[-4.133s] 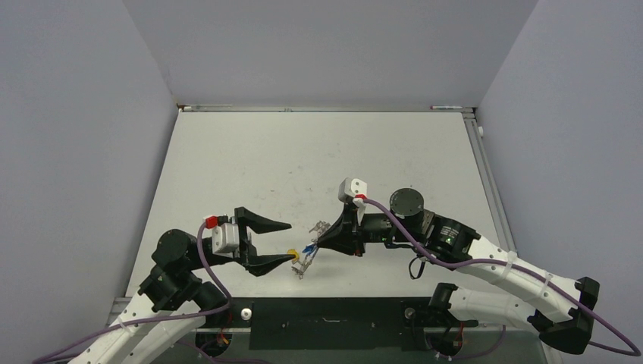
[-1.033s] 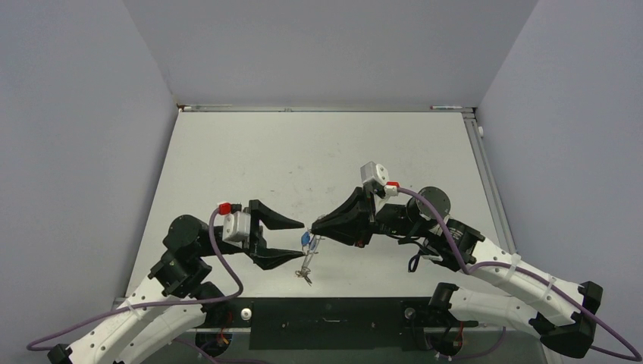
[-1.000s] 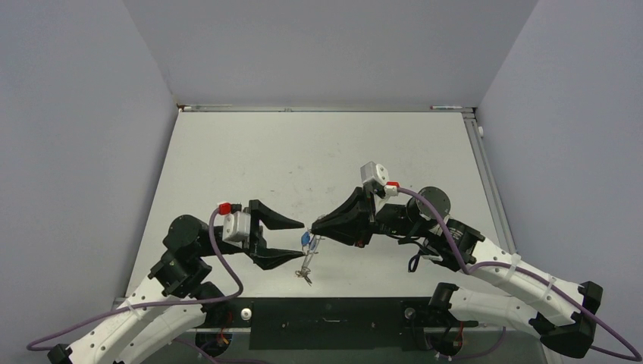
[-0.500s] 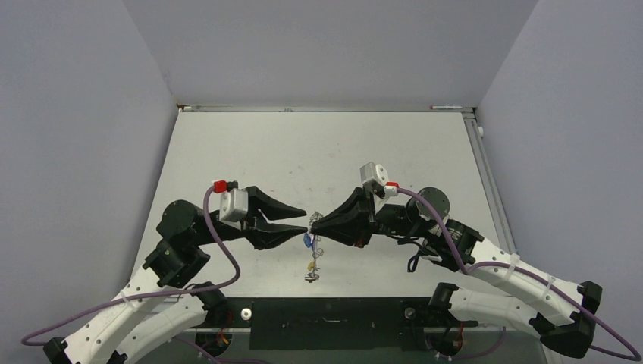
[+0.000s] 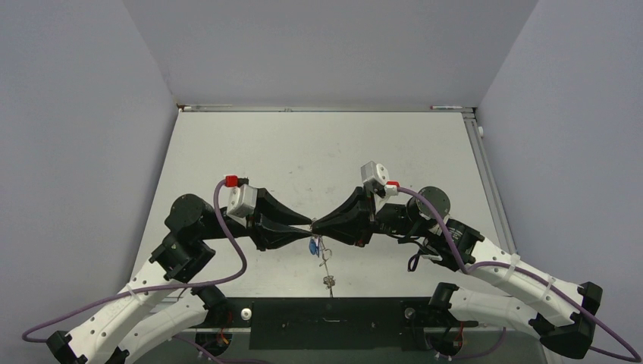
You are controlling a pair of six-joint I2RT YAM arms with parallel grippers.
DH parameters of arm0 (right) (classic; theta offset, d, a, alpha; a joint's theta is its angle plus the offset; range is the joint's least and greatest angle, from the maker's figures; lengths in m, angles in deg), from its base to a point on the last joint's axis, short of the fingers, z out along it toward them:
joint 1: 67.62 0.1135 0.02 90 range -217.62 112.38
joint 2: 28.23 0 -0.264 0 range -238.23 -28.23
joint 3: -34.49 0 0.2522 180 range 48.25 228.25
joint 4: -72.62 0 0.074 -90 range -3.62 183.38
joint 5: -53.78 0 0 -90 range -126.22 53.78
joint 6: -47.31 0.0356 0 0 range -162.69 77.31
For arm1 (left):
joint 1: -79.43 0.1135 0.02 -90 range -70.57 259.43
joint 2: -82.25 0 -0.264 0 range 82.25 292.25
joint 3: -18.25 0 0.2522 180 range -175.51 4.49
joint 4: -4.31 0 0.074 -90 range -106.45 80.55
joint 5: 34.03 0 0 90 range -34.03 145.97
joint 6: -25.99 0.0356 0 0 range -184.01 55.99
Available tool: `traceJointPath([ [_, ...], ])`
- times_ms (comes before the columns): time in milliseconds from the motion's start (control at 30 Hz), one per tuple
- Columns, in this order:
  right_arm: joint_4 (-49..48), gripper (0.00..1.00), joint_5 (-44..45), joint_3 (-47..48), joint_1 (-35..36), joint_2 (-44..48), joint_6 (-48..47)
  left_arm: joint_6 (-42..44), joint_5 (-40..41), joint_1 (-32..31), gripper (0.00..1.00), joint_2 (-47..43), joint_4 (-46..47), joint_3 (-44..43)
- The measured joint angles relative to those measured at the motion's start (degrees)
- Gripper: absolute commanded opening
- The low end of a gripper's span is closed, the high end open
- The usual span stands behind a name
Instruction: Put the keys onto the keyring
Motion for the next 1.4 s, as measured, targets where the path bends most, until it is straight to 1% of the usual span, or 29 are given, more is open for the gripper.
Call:
traceJointPath([
  [100, 0.00, 0.05, -0.22, 0.00, 0.11, 0.00, 0.00, -0.61, -0.70, 0.00, 0.38, 0.11, 0.20, 0.02],
  [300, -0.02, 0.05, 0.50, 0.00, 0.11, -0.44, -0.24, -1.27, -1.31, -0.11, 0.39, 0.07, 0.02, 0.00],
  [467, 0.00, 0.05, 0.76, 0.00, 0.11, -0.44, -0.31, -1.38, -0.63, -0.13, 0.30, 0.00, -1.03, -0.17],
  [667, -0.02, 0.05, 0.87, 0.00, 0.11, -0.83, -0.46, -2.19, 0.09, -0.13, 0.24, 1.11, -0.98, -0.31],
  [733, -0.07, 0.05, 0.92, 0.00, 0.11, -1.14, -0.46, -2.89, 0.15, -0.13, 0.20, 1.70, -0.61, -0.31],
  [867, -0.26, 0.05, 1.18, 0.02, -0.02, -1.25, -0.46, -4.22, 0.17, -0.13, 0.11, 2.60, -0.09, -0.31],
  [900, -0.31, 0.05, 1.18, 0.02, -0.20, -1.25, -0.46, -4.61, 0.20, -0.13, 0.03, 2.71, 0.17, -0.31],
  [933, -0.46, 0.05, 1.31, 0.02, -0.24, -1.25, -0.46, -4.85, 0.17, -0.13, 0.00, 2.89, 0.44, -0.31],
  [1100, -1.70, 0.05, 1.62, 0.07, -0.35, -1.25, -0.61, -6.29, 0.96, -0.13, 0.00, 3.21, 2.80, -0.11],
  [1133, -1.79, 0.09, 1.73, 0.15, -0.35, -1.25, -0.66, -6.58, 1.36, -0.13, 0.00, 3.15, 3.34, 0.11],
  [1233, -1.16, 0.26, 2.84, 0.85, -0.33, -1.53, -0.92, -7.08, 3.78, -0.20, 0.00, 2.91, 3.19, 0.13],
  [1300, 0.63, 0.37, 4.04, 2.03, -0.33, -1.88, -1.55, -6.95, 6.56, -0.24, 0.00, 2.93, 2.08, -0.11],
  [1400, 4.13, 0.53, 7.76, 3.50, -0.28, -2.05, -2.56, -6.23, 11.65, -0.50, 0.00, 3.63, -2.03, -1.95],
])
